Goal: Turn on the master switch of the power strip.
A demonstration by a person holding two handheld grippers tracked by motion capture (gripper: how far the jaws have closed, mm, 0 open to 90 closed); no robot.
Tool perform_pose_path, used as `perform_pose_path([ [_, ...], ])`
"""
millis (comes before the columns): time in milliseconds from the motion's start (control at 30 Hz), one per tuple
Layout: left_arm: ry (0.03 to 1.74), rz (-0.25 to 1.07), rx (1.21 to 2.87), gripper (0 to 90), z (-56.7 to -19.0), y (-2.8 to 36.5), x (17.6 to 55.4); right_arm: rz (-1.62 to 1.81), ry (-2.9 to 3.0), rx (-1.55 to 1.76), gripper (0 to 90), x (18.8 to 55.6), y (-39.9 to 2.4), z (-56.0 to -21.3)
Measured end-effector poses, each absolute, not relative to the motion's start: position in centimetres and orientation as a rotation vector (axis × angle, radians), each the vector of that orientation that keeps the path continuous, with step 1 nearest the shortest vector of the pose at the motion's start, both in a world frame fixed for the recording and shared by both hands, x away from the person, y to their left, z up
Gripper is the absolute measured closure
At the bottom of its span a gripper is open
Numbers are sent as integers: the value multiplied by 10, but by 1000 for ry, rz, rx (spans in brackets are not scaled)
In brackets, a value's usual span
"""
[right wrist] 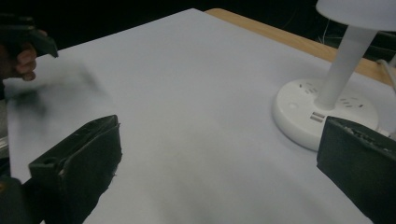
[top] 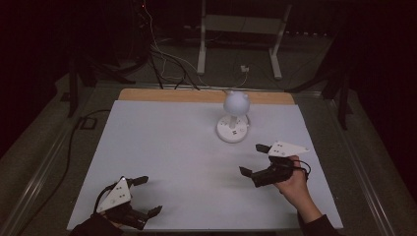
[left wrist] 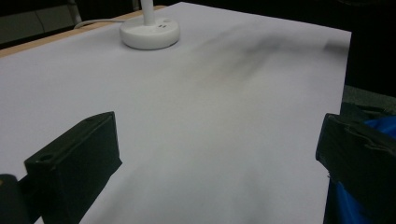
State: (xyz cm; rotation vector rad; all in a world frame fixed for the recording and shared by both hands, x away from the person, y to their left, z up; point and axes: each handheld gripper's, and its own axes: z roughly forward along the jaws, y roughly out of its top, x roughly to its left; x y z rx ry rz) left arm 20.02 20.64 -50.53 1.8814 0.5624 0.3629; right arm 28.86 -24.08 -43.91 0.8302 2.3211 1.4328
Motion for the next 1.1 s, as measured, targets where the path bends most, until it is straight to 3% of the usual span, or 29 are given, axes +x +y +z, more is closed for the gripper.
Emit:
perform_pose_path([
  [1100,561,357,1880,2,-505,207,200,1383,2285,946,9,363,-235,-443],
])
